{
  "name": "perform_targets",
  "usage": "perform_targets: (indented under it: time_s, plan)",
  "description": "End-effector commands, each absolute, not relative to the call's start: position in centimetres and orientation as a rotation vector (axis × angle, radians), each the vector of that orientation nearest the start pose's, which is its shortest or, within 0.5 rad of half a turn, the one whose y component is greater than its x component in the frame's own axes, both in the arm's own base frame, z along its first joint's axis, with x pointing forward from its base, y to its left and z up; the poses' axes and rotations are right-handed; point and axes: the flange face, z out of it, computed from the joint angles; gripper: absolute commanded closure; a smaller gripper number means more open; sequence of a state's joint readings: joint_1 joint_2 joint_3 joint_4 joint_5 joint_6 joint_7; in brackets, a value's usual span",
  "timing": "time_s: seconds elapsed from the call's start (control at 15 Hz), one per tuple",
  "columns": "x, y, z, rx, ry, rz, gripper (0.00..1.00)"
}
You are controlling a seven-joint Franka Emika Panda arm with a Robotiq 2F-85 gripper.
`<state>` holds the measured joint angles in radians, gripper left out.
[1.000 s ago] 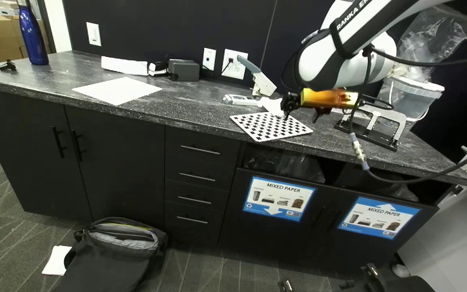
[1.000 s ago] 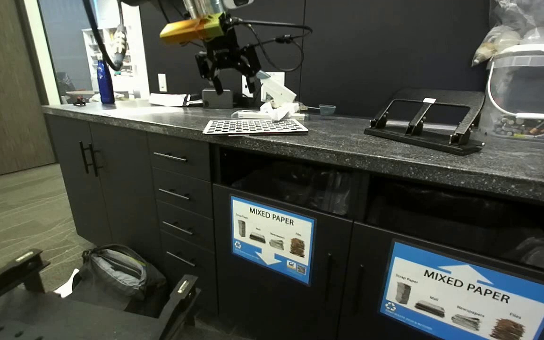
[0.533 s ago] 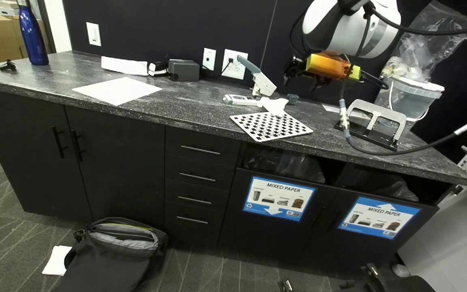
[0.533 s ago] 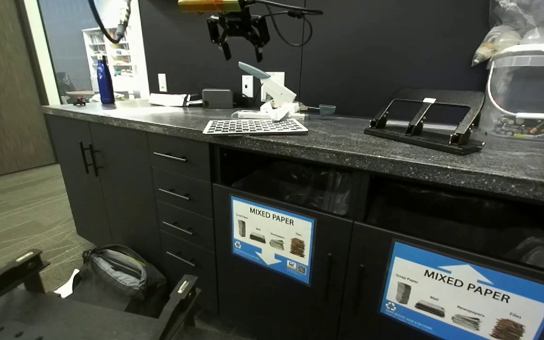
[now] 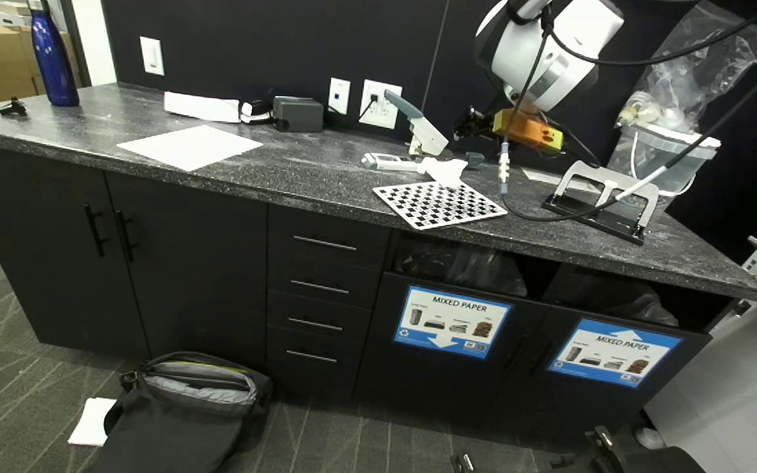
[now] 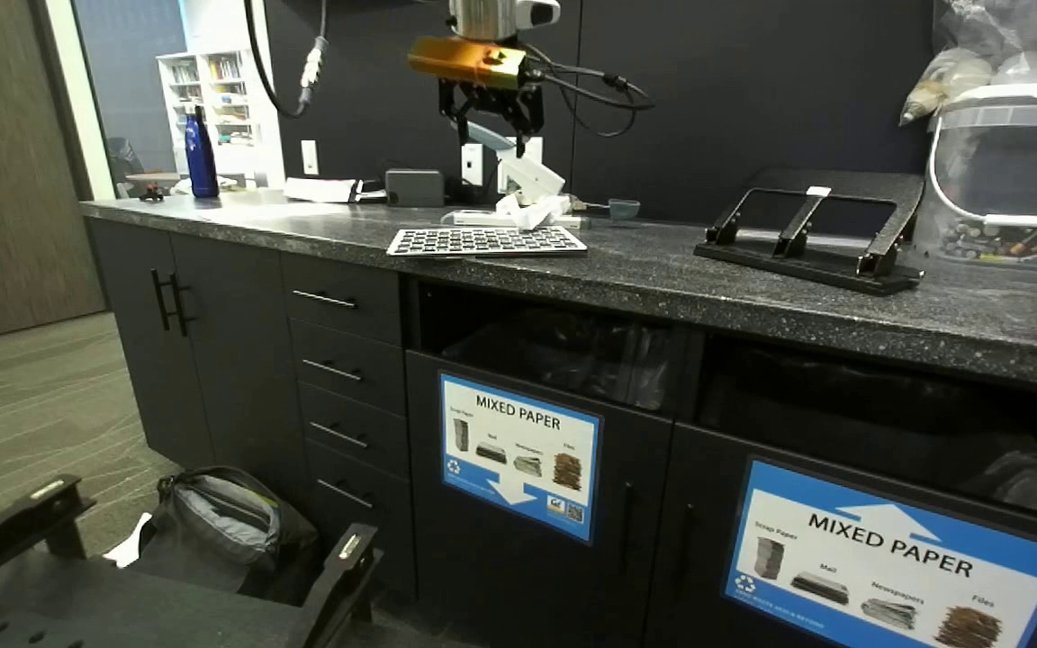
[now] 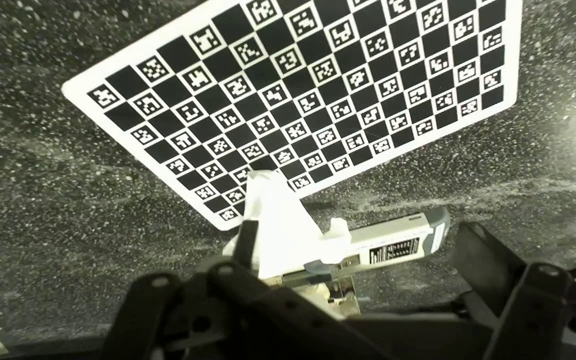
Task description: Put the papers in the bin to the left
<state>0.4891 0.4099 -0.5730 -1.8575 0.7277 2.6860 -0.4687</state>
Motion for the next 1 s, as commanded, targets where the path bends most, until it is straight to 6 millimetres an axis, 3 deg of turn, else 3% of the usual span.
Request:
perform_targets:
  time_s: [0.0,0.13,0.2,0.33,0.4,0.73,0.8,0.93]
  plan:
    - [72.2,-5.8,34.0,-2.92,0.111,-0.846,0.0]
    - [74.2,-7.2,33.2,-2.946,0.117,-0.867,0.0]
    - [75.1,-7.5,31.5,-2.966,0.114,-0.868,0.0]
    - [76.7,-9.0,31.8,-2.976,0.129,-0.901,0.0]
    - [77.4,-8.6,30.3,-2.987,0.117,-0.896,0.0]
    - [79.8,-10.1,29.4,-3.011,0.107,-0.883,0.0]
    - [80.0,-9.8,28.4,-3.018,0.101,-0.878,0.0]
    - [80.6,-10.0,28.5,-3.013,0.103,-0.854,0.0]
